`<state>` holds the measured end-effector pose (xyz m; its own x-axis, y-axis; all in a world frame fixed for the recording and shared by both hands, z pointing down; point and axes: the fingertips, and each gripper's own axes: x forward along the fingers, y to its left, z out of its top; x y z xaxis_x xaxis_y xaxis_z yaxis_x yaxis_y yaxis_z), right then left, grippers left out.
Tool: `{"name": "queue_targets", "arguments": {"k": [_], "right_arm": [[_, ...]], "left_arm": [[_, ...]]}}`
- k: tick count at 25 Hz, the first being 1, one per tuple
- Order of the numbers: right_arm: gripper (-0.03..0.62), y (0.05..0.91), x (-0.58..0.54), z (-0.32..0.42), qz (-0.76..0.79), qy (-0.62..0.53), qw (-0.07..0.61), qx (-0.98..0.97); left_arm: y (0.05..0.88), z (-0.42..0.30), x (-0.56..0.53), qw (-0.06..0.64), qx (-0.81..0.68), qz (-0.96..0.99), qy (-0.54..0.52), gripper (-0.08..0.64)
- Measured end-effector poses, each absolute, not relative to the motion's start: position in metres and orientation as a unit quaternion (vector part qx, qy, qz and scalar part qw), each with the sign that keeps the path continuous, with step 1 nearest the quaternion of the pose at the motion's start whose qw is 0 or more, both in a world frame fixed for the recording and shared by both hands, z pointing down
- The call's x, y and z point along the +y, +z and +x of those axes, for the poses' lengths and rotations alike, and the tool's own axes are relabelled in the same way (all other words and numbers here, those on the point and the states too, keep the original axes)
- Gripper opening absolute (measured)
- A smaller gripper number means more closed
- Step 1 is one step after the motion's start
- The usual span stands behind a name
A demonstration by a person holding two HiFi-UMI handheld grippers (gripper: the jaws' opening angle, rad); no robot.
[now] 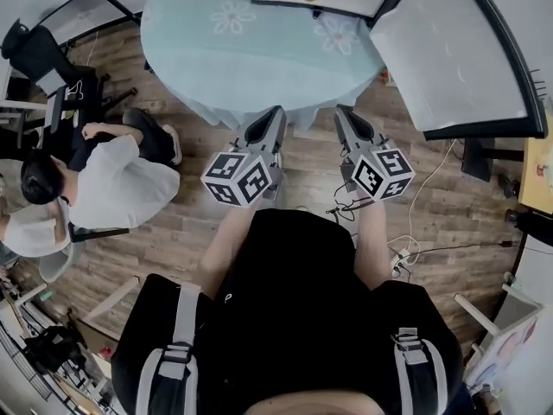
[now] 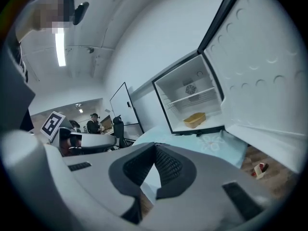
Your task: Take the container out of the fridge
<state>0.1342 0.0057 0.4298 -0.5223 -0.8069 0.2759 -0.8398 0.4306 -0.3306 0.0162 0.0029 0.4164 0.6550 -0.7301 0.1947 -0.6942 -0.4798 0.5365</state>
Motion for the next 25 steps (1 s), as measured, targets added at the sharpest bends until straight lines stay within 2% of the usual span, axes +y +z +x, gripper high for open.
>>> {"name": "queue_targets", "arguments": {"k": [9,15,19,25], "right_arm": [[0.006,0.423,-0.089,0.038,0.425,0.197,0.063,-0.881],[0.006,0.419,-0.12,0.059,0.467,0.174,0.082,-0.863],[0.006,0.423,-0.14,0.083,0.499,0.195,0.057,-0.842],[0.006,0.418,-0.175,0.046,0.469,0.175,0.055,-0.864]], "left_arm": [[0.428,-0.047,-0.087,0.323,-0.429,0.842,-0.053,0.0],[0.425,-0.036,-0.144,0.33,-0.398,0.852,-0.081,0.0],[0.413,-0.007,-0.147,0.294,-0.346,0.889,-0.057,0.0],[0.417,-0.011,-0.182,0.298,-0.349,0.888,-0.036,0.0]]}}
